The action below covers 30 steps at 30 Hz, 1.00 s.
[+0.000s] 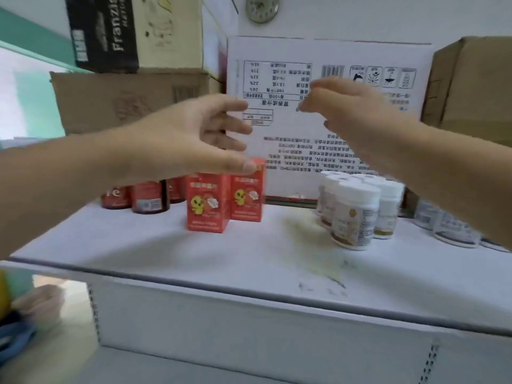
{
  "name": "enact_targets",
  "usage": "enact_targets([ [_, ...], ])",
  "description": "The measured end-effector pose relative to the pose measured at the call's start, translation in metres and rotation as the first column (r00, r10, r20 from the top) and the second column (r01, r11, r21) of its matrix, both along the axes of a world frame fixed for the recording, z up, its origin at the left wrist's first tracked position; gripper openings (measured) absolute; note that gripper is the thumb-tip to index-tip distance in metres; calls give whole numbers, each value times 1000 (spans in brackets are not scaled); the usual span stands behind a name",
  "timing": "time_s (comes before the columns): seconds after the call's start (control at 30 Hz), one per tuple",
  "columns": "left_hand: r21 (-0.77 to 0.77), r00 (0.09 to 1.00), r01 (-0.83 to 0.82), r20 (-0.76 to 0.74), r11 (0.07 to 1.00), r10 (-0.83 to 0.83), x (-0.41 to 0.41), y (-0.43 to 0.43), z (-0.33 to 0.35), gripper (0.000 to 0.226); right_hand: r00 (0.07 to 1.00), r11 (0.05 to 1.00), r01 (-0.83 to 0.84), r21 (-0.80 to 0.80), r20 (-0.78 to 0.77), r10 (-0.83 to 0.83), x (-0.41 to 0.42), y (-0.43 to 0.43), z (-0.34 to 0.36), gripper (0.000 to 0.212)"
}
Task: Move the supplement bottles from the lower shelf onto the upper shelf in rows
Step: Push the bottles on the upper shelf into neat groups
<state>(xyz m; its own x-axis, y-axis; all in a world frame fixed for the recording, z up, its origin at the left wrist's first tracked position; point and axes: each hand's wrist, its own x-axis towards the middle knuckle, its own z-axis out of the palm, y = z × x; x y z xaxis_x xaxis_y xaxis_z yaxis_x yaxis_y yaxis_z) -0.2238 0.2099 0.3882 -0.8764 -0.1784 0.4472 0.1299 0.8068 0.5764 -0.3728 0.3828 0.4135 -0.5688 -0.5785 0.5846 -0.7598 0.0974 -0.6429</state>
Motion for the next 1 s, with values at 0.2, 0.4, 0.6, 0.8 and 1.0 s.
enact_targets([
  [0.2,32,967,-236,-91,971,238,97,-79,-6,85,954,960,-271,-68,115,277,75,-94,-20,55],
  [0.4,63,937,-346,-20,936,348,115,-144,-28,111,895,957,-276,-93,337,291,115,-177,-44,63],
  [0.6,312,948,-296,-20,903,318,78,-172,-43,114,865,985,-48,-164,487,123,121,-240,-67,78],
  [0.8,489,981,-166,-4,856,192,56,-190,-58,67,824,986,-4,-165,559,97,103,-259,-89,83],
  [1.0,687,994,2,-82,727,75,47,-199,-71,72,786,984,-57,-169,600,149,95,-260,-91,83],
])
